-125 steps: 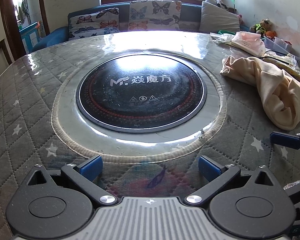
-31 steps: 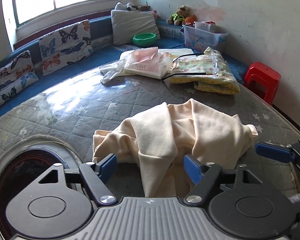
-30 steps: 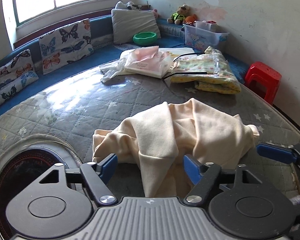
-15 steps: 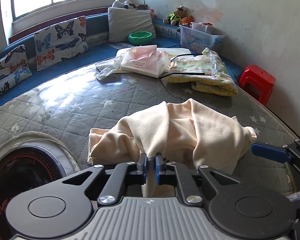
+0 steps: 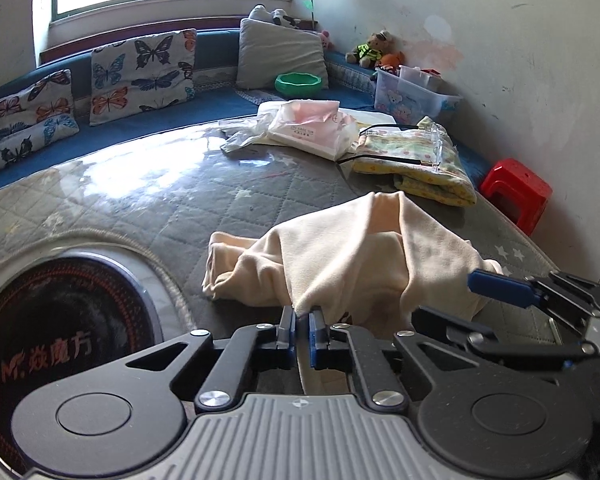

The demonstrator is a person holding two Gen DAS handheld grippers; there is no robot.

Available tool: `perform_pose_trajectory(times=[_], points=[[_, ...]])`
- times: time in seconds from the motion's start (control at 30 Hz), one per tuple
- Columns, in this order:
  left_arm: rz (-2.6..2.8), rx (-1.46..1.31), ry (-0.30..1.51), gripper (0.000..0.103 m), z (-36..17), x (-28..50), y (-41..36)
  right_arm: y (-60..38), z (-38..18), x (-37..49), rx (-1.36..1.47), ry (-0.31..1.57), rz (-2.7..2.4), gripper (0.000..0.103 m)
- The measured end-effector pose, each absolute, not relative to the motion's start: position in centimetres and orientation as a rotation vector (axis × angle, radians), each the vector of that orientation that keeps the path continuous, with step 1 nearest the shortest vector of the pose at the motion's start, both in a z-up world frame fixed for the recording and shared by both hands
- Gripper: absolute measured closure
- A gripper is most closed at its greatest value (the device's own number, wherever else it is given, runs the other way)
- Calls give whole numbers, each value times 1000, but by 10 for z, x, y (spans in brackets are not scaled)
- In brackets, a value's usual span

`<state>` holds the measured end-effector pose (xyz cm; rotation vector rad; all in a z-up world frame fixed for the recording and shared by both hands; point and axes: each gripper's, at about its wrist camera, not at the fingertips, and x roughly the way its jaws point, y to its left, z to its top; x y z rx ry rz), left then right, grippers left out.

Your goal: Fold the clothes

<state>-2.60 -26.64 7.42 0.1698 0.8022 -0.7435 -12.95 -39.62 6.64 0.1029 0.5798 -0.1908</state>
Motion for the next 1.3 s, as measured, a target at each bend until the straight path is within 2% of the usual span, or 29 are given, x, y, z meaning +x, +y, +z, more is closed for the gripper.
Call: perform_pose_trajectory(times=[0.17, 0.5, 0.7, 0.9, 1.03, 1.1, 1.23, 1.3], points=[[-747, 147, 805, 96, 75, -35, -254, -390, 64, -122, 90, 584, -178, 48], [-762, 114, 811, 96, 78, -59, -217, -392, 46, -130, 86, 656, -188, 80], [-774, 117, 821, 96, 74, -73, -198, -391, 45, -162, 87, 664, -184, 95], [-786, 133, 854, 96, 61, -93, -175, -388, 48, -191, 67, 687, -167, 95], [-805, 150, 892, 96, 54, -106, -164, -388, 56, -196, 63, 676, -152, 85], [-810, 156, 893, 96, 52, -110, -161, -388, 61, -193, 59, 659, -150, 84], [-811, 161, 892, 96, 51, -113, -157, -388, 64, -179, 42, 633, -148, 70], [-811, 165, 892, 96, 51, -113, -158, -389, 62, -170, 36, 631, -154, 68]])
